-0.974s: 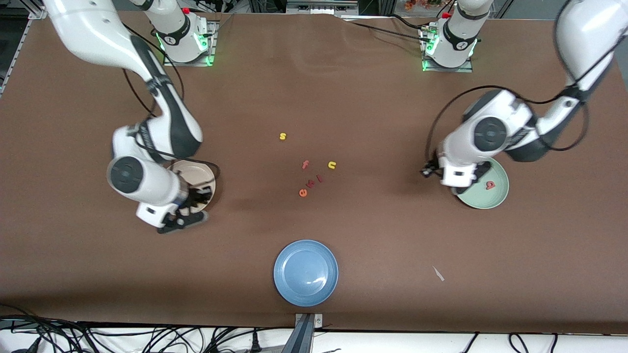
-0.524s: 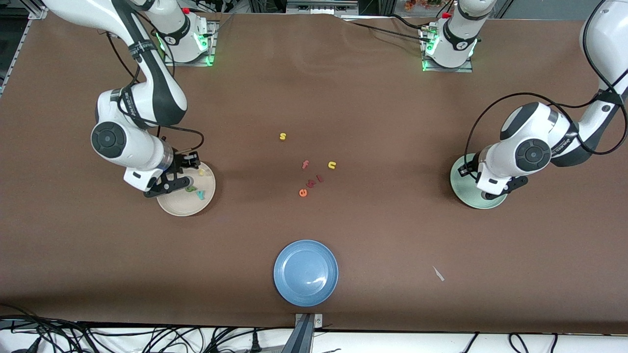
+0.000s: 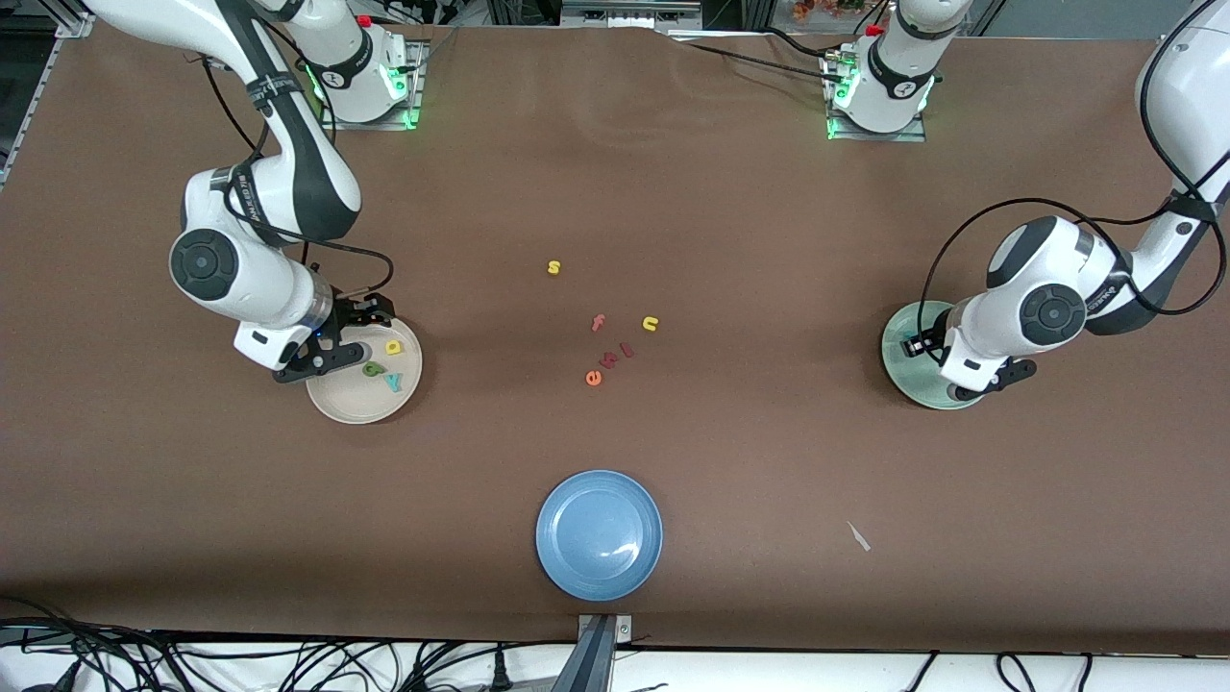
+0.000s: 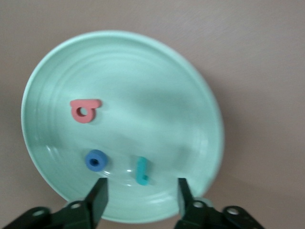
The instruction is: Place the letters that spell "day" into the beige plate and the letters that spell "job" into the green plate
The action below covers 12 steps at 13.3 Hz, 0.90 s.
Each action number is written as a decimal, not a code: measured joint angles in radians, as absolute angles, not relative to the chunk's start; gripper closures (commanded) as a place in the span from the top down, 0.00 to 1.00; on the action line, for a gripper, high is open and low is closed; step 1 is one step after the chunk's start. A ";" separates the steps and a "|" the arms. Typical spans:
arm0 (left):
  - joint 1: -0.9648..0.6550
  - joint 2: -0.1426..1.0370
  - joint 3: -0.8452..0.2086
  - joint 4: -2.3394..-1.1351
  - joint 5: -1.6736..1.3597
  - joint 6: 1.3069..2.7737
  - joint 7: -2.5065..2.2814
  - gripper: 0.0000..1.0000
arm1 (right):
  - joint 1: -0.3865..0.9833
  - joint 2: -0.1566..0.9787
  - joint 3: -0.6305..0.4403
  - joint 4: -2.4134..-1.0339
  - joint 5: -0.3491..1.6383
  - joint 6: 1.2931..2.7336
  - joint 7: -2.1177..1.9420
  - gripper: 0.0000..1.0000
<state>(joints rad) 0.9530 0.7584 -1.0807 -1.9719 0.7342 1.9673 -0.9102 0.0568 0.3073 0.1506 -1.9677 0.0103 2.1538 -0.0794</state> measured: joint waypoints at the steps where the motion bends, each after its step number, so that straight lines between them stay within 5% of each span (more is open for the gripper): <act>1: 0.954 0.753 -1.119 -1.932 0.721 1.922 -0.907 1.00 | 0.044 0.294 0.150 -1.967 0.012 2.154 -0.079 1.00; 7: 0.932 0.719 -1.286 -1.623 0.699 1.602 -0.725 1.00 | 0.008 0.173 0.139 -1.956 0.057 2.103 -0.060 1.00; 12: 0.696 0.717 -1.154 -1.375 0.699 1.467 -0.586 0.99 | 0.007 0.036 0.094 -1.806 0.057 1.787 -0.041 1.00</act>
<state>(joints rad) 0.6957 0.7166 -1.1540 -1.3747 0.6994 1.4673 -0.5864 0.0069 0.0360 0.0939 -1.8063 0.0573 1.7866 -0.0408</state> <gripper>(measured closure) 0.000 0.000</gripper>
